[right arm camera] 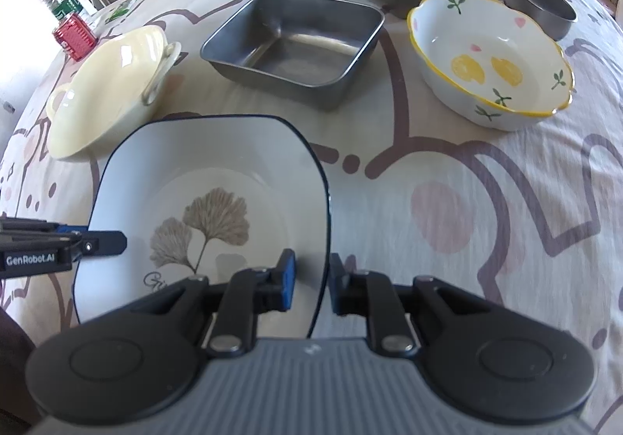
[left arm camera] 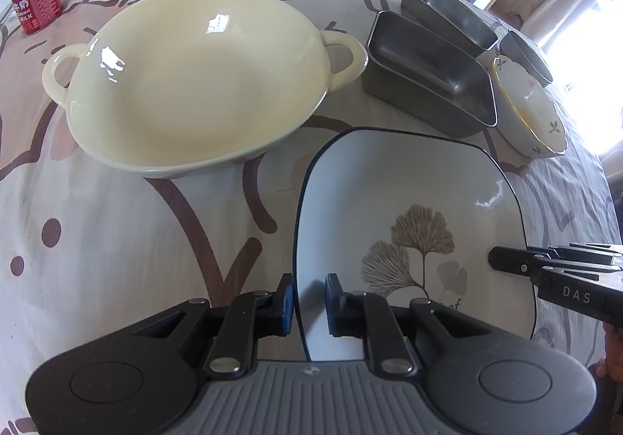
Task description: Organize plates and bowls
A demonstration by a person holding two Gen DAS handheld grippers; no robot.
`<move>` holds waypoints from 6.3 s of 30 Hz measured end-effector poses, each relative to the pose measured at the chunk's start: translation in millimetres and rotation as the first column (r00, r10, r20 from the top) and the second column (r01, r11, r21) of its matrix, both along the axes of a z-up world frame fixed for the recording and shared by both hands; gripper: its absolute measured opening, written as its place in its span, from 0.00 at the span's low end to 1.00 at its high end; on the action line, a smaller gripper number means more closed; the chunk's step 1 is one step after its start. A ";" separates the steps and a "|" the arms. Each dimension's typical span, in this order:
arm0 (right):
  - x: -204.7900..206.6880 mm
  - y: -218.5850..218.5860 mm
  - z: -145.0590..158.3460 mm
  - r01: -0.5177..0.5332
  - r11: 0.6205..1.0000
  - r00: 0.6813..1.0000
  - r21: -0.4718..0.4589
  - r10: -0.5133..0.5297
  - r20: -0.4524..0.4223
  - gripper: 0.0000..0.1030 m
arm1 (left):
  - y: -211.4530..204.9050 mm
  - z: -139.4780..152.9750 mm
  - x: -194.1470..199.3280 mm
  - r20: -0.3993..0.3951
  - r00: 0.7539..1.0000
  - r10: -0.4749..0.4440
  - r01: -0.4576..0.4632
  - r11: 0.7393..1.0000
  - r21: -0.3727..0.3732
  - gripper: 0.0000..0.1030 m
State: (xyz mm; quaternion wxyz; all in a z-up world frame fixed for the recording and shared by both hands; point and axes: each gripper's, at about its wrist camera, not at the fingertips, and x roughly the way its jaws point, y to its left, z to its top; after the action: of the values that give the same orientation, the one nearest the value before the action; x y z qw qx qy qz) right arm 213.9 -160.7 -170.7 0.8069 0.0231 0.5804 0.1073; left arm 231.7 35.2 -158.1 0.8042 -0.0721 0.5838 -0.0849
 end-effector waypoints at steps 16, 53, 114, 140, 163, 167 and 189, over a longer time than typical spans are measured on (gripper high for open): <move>-16.6 -3.1 5.7 0.011 1.000 1.000 -0.004 -0.011 0.013 0.32 | -7.2 4.5 -5.1 0.004 0.999 -0.034 0.034 0.999 0.023 0.54; -54.9 -23.4 124.6 0.033 0.988 0.856 0.151 -0.106 0.507 1.00 | 63.1 122.4 -45.4 0.466 0.872 0.147 -0.219 0.970 0.103 1.00; 114.4 93.6 11.4 -0.041 0.957 0.994 0.289 0.009 0.111 0.28 | 167.3 17.1 94.5 0.182 0.932 0.314 -0.306 0.949 -0.070 0.26; 122.3 109.1 8.0 -0.090 0.972 0.990 0.215 0.065 0.122 0.30 | 161.9 7.7 98.9 0.161 0.942 0.293 -0.288 0.956 -0.055 0.27; 105.7 110.9 38.1 -0.178 0.970 0.950 0.166 0.126 0.285 0.31 | 161.2 44.8 74.5 0.259 0.921 0.291 -0.270 0.956 -0.114 0.24; 93.6 94.6 50.3 -0.141 0.971 0.952 0.192 0.079 0.297 0.31 | 147.8 61.5 63.2 0.288 0.916 0.278 -0.247 0.959 -0.142 0.23; -20.2 -12.9 90.5 -0.011 0.987 0.934 0.158 -0.047 0.355 0.29 | 49.8 71.2 -16.4 0.286 0.945 0.159 -0.088 0.965 -0.246 0.21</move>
State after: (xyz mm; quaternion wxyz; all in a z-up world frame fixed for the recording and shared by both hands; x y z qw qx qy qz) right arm 193.7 -173.6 -80.2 0.8956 0.0722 0.4132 0.1478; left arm 215.3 85.0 -86.9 0.8742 -0.1876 0.4339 -0.1109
